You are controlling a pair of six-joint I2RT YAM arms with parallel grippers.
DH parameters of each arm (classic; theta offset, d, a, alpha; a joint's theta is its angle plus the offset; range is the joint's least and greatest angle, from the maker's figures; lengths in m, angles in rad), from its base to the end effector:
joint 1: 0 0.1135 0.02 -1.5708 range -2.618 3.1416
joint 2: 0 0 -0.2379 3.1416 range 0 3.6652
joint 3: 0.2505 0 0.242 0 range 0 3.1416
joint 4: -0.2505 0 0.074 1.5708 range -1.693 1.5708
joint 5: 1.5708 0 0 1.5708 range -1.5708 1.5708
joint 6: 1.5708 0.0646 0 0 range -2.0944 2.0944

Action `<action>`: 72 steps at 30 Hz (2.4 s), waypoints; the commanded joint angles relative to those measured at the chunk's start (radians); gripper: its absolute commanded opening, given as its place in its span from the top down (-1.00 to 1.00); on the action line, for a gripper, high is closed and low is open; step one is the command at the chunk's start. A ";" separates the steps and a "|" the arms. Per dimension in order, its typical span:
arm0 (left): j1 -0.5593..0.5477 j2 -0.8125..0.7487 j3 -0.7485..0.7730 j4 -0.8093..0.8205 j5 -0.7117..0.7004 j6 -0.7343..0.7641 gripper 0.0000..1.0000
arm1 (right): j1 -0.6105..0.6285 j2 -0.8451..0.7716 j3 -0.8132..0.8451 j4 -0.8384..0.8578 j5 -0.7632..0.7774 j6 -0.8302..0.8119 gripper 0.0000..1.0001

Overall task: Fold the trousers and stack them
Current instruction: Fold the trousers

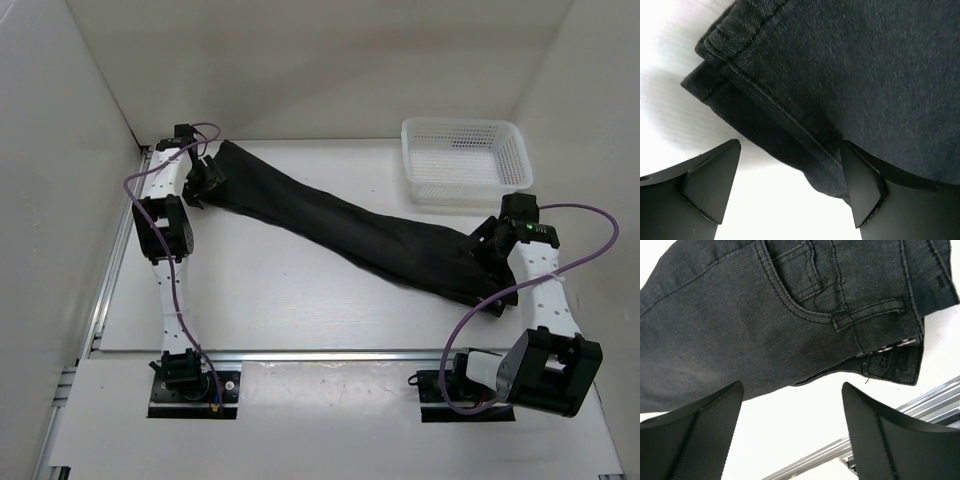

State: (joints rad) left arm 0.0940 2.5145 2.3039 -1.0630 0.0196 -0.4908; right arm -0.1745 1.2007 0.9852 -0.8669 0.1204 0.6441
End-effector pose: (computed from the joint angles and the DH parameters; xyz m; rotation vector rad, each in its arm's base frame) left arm 0.4930 0.0452 0.1302 -0.8181 2.7321 -0.1116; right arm 0.2356 -0.0494 0.2218 1.0868 2.4056 -0.0017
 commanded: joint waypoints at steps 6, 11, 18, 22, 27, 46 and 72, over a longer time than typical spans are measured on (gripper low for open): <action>0.015 0.067 0.098 0.001 0.043 -0.051 0.22 | -0.002 -0.042 0.018 -0.053 -0.036 -0.015 -0.78; 0.049 -0.011 0.011 0.001 -0.007 -0.092 0.79 | -0.031 -0.052 0.027 -0.073 -0.070 -0.015 -0.81; 0.185 -0.345 -0.354 0.140 -0.030 -0.103 0.79 | -0.066 -0.062 -0.103 -0.037 -0.249 0.023 -0.81; 0.194 -0.384 -0.396 0.140 -0.049 -0.080 0.79 | -0.066 -0.053 -0.192 0.028 -0.332 0.063 -0.81; 0.194 -0.393 -0.405 0.130 -0.040 -0.071 0.79 | -0.066 -0.029 -0.212 0.103 -0.295 0.097 -0.75; 0.194 -0.413 -0.365 0.084 -0.049 -0.034 0.79 | -0.089 -0.035 -0.148 0.086 -0.145 0.103 -0.81; 0.194 -0.385 -0.316 0.066 -0.050 -0.025 0.79 | -0.089 0.275 -0.180 0.356 -0.053 0.216 -0.26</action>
State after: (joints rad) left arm 0.2924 2.1906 1.9461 -1.0004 -0.0193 -0.5270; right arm -0.2604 1.4403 0.7647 -0.5995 -0.0338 0.8467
